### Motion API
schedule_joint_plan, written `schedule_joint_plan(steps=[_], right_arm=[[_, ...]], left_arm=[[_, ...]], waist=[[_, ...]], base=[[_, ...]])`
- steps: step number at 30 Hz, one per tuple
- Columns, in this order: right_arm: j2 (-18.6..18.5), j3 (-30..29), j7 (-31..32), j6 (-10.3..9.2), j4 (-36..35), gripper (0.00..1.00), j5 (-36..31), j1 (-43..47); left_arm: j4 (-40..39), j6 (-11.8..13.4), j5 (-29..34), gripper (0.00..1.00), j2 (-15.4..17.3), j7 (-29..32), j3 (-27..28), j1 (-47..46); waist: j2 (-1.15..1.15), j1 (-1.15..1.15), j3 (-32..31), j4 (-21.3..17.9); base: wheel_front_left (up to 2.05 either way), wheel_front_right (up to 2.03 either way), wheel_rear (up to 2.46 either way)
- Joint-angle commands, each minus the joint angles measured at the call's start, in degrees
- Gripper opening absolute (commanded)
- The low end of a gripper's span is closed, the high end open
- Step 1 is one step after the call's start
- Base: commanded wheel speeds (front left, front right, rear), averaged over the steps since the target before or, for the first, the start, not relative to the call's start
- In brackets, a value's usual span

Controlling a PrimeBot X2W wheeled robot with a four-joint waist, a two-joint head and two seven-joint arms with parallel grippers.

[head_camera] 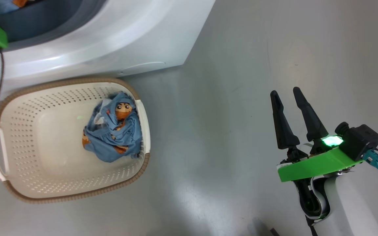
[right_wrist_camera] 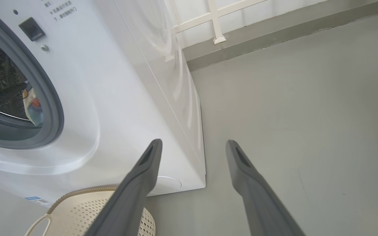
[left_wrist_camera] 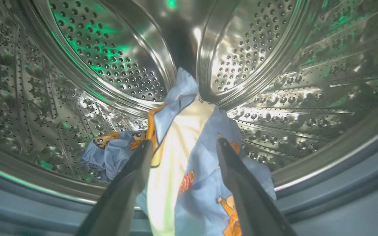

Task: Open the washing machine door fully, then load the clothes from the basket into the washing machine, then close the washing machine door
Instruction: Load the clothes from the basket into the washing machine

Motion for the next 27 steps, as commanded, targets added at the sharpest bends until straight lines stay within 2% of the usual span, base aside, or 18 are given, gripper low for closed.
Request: schedule_joint_plan(steps=[1, 5, 11, 21, 27], right_arm=[[0.31, 0.91, -0.27, 0.09, -0.94, 1.0, -0.73, 0.35], [0.31, 0.71, -0.27, 0.09, -0.74, 1.0, -1.47, 0.61], [-0.9, 0.28, -0.27, 0.09, -0.25, 1.0, -2.02, 1.66], [-4.27, -0.21, -0.27, 0.09, 0.69, 1.0, -1.99, 4.33], [-5.92, -0.23, -0.27, 0.09, 1.7, 1.0, -1.55, 6.02]], left_arm=[[-3.12, -0.14, -0.07, 1.0, 1.8, -0.29, 1.39, 3.1], [-6.23, -0.14, 1.18, 1.0, 1.33, -0.29, 3.2, 6.94], [-11.72, -0.14, 2.48, 1.0, -1.93, -0.29, 7.8, 16.22], [-19.44, -0.14, 6.59, 1.0, -6.95, -0.29, 11.38, 30.73], [-23.02, -0.14, 7.58, 1.0, -8.71, -0.29, 12.84, 37.81]], waist=[[0.0, 0.0, -1.1, 0.89], [0.0, 0.0, -2.22, 1.57], [0.0, 0.0, -5.26, 3.22], [0.0, 0.0, -11.33, 6.85], [0.0, 0.0, -15.38, 8.56]], base=[[0.0, 0.0, 0.0], [0.0, 0.0, 0.0], [0.0, 0.0, 0.0], [0.0, 0.0, 0.0], [0.0, 0.0, 0.0]])
